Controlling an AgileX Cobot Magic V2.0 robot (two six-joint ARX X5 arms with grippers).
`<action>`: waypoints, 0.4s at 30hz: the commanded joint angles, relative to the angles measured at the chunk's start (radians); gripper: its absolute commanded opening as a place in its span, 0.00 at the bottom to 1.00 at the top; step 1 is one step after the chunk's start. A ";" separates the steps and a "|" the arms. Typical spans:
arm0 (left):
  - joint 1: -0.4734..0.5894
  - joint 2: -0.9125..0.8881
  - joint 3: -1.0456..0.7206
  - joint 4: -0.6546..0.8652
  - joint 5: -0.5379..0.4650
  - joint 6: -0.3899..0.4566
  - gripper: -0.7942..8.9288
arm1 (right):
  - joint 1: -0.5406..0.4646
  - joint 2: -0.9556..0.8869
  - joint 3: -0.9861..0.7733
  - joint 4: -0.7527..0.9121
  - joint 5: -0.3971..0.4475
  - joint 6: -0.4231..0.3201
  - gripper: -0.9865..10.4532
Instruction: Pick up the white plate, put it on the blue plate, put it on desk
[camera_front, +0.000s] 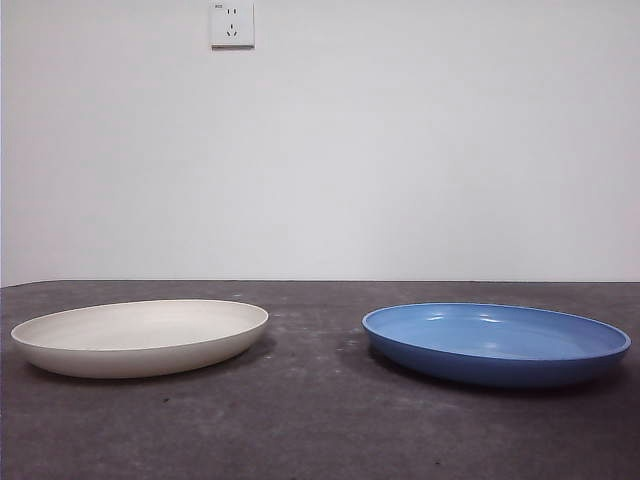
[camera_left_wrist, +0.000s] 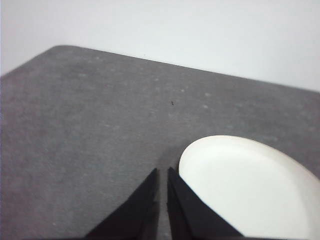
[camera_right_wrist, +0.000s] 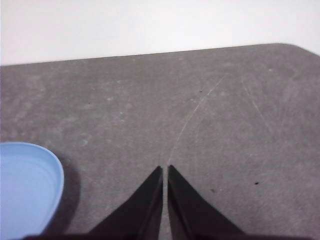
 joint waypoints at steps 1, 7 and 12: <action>-0.002 -0.002 -0.020 0.008 -0.002 -0.105 0.10 | 0.001 -0.002 -0.003 -0.004 -0.002 0.059 0.10; -0.002 -0.002 -0.013 0.002 0.000 -0.213 0.10 | 0.001 -0.002 0.007 -0.010 -0.076 0.100 0.10; -0.002 0.000 0.045 -0.027 0.008 -0.234 0.10 | 0.001 -0.002 0.073 -0.067 -0.074 0.113 0.10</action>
